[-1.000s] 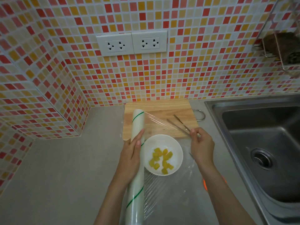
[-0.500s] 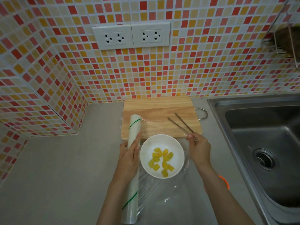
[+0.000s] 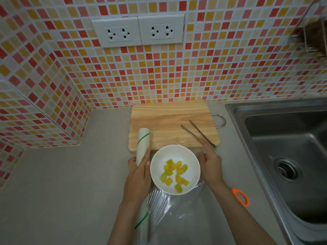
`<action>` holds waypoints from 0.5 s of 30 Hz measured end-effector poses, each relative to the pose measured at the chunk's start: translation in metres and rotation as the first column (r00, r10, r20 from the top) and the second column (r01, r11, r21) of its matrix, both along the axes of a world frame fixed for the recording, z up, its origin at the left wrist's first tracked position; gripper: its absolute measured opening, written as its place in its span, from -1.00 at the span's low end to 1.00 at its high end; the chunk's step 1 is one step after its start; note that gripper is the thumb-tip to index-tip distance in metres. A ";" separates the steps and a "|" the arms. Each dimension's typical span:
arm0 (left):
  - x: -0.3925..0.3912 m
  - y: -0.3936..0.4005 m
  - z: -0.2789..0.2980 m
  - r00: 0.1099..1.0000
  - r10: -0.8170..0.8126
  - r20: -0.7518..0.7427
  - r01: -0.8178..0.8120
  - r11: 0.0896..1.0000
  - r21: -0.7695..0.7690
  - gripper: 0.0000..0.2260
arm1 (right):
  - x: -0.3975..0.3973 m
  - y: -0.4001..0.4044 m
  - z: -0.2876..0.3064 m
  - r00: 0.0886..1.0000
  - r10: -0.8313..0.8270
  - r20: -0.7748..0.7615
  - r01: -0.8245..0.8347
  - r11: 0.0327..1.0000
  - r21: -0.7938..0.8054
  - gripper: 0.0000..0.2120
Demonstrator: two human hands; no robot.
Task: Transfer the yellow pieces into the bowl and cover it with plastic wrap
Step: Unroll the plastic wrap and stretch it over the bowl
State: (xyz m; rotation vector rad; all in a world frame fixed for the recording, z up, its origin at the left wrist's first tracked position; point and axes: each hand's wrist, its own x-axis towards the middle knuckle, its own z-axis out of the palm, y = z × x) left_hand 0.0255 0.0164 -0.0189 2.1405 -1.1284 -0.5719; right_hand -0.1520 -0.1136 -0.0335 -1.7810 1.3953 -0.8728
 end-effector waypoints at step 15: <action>0.002 -0.001 -0.002 0.999 -0.029 -0.022 0.030 1.000 0.010 -0.61 | 0.002 -0.024 -0.008 0.949 0.314 -0.020 -0.291 0.900 0.323 -0.71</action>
